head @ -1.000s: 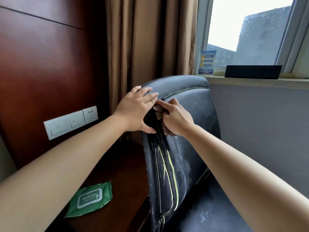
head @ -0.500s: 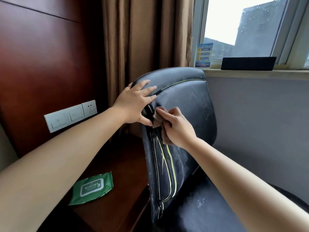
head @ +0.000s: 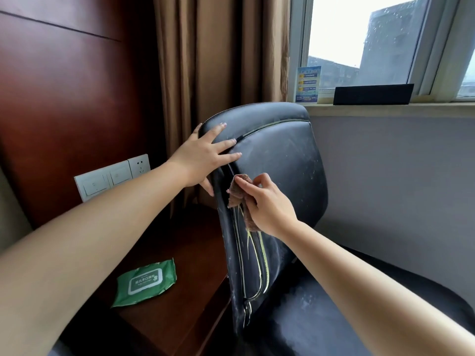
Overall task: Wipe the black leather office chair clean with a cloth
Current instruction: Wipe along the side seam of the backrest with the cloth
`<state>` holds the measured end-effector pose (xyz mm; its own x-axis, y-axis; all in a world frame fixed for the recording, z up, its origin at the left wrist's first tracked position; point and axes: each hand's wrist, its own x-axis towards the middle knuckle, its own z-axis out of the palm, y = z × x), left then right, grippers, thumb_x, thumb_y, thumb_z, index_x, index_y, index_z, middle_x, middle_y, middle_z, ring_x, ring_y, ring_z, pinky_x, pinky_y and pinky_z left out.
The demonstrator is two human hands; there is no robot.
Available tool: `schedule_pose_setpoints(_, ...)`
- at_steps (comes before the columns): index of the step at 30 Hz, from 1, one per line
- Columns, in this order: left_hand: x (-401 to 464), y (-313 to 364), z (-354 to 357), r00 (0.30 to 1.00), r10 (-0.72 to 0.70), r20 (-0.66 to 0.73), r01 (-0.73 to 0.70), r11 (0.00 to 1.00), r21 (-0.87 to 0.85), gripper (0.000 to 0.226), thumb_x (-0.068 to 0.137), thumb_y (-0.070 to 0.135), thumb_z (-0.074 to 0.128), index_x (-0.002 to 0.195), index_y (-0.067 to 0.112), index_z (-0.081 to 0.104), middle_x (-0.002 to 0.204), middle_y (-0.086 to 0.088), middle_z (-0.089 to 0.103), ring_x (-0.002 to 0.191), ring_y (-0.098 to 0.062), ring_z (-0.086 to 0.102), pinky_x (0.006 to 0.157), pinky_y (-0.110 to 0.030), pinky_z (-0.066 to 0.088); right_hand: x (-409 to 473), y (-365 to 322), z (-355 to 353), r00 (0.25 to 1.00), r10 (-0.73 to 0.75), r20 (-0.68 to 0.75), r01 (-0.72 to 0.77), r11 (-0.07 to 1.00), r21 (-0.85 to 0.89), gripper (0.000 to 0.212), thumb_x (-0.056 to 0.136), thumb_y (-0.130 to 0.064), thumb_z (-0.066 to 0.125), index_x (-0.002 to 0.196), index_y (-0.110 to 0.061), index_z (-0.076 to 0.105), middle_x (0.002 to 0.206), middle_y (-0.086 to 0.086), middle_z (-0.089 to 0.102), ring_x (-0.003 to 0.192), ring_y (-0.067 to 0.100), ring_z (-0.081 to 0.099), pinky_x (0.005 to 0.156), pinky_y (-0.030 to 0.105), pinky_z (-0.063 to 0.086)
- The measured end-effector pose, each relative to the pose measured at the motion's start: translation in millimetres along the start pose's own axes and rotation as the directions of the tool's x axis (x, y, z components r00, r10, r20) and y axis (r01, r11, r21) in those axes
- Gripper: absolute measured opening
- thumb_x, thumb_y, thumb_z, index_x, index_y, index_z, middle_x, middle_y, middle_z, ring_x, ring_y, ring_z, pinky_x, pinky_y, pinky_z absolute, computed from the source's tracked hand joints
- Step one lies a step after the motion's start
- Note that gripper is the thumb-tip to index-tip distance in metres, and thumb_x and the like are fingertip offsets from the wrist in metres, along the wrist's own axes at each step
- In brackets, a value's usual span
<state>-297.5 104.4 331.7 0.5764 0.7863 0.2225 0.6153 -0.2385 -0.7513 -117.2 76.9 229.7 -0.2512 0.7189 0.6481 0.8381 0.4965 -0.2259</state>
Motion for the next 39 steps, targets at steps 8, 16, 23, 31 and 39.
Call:
schedule_pose_setpoints(8,-13,-2,4,0.99,0.05,-0.132,-0.041,0.997,0.073,0.109,0.036,0.075,0.075,0.13,0.023,0.06,0.131,-0.003,0.061,0.131,-0.039,0.044,0.092,-0.065,0.043,-24,-1,-3,1.0,0.007,0.004,-0.007,1.0,0.027,0.041,0.094,-0.02,0.05,0.132,-0.034,0.053,0.11,0.005,0.05,0.085,0.029,0.057,0.062,0.028,0.037)
schedule_pose_setpoints(16,-29,9,-11,0.988,0.011,-0.155,-0.004,0.999,0.042,0.107,0.048,0.071,0.075,0.139,0.02,0.05,0.14,-0.005,0.053,0.138,-0.04,0.033,0.098,-0.068,0.036,-27,-14,-10,1.0,0.018,-0.024,-0.017,0.999,0.04,0.043,0.095,-0.022,0.048,0.137,-0.035,0.047,0.114,0.002,0.047,0.09,0.025,0.055,0.065,0.029,0.043)
schedule_pose_setpoints(23,-45,23,-27,0.993,-0.023,-0.113,0.021,1.0,-0.021,0.105,0.064,0.068,0.068,0.15,0.022,0.028,0.154,-0.004,0.032,0.146,-0.037,0.01,0.107,-0.067,0.021,-45,-18,-13,0.986,0.03,-0.167,-0.002,0.985,0.17,0.041,0.087,-0.016,0.053,0.126,-0.026,0.06,0.106,0.003,0.051,0.079,0.026,0.058,0.061,0.034,0.049)
schedule_pose_setpoints(31,-61,24,-28,0.968,0.045,-0.248,-0.034,0.998,0.048,0.106,0.026,0.067,0.084,0.115,0.011,0.069,0.114,-0.01,0.068,0.118,-0.043,0.055,0.081,-0.072,0.045,-78,-17,0,0.981,0.03,-0.193,0.001,0.988,0.157,0.041,0.085,-0.022,0.048,0.124,-0.026,0.061,0.1,-0.002,0.051,0.067,0.02,0.057,0.052,0.03,0.05)
schedule_pose_setpoints(39,-61,28,-21,0.917,0.031,-0.399,-0.036,0.999,-0.005,0.102,0.026,0.061,0.086,0.111,0.006,0.07,0.11,-0.012,0.069,0.115,-0.041,0.058,0.081,-0.071,0.044,-63,-34,-8,0.96,0.089,-0.266,-0.043,0.984,0.173,0.04,0.085,-0.021,0.05,0.124,-0.024,0.061,0.101,0.001,0.051,0.068,0.022,0.056,0.05,0.028,0.044)
